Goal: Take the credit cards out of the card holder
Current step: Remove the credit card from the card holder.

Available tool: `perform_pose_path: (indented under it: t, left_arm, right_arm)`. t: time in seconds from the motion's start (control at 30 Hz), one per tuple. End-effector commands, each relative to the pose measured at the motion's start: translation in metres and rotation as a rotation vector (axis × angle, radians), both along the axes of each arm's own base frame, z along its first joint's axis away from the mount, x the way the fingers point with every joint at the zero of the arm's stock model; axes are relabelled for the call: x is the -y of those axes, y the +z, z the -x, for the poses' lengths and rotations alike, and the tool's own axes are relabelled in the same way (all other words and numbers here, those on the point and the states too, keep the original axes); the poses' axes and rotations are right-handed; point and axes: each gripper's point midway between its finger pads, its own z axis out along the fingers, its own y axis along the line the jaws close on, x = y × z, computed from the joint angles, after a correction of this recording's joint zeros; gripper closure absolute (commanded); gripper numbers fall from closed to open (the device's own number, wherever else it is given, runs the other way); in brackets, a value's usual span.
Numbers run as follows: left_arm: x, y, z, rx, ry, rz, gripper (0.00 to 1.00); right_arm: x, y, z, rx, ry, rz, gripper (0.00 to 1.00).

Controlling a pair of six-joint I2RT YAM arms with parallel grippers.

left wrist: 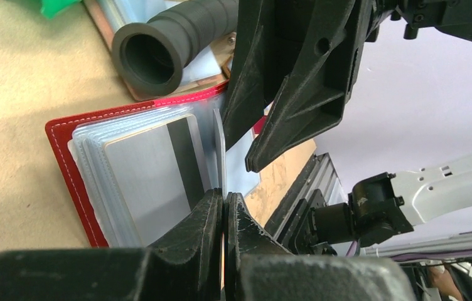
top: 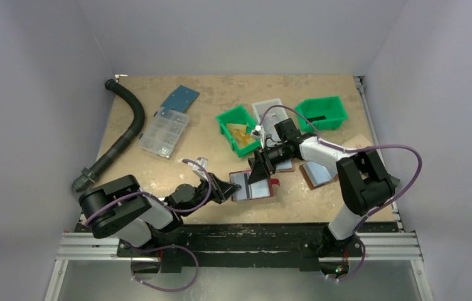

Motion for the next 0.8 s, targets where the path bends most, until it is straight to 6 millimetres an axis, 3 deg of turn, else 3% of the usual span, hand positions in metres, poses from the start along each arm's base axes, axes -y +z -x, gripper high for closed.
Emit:
perform_pose_path:
  t: [0.0, 0.23, 0.43, 0.77]
  left_arm:
    - [0.010, 0.019, -0.004, -0.026, 0.007, 0.106, 1.00]
    - [0.002, 0.037, 0.000, 0.034, 0.009, 0.230, 1.00]
    - [0.001, 0.046, -0.002, 0.091, 0.018, 0.236, 1.00]
    - [0.001, 0.075, -0.008, 0.185, 0.036, 0.236, 1.00]
  right_arm:
    - [-0.004, -0.010, -0.014, 0.021, -0.038, 0.012, 0.61]
    - [-0.001, -0.024, -0.017, 0.024, -0.061, 0.060, 0.57]
    - [-0.002, -0.028, -0.014, 0.002, -0.057, 0.069, 0.56]
    - [-0.006, -0.013, -0.007, -0.003, -0.009, 0.008, 0.57]
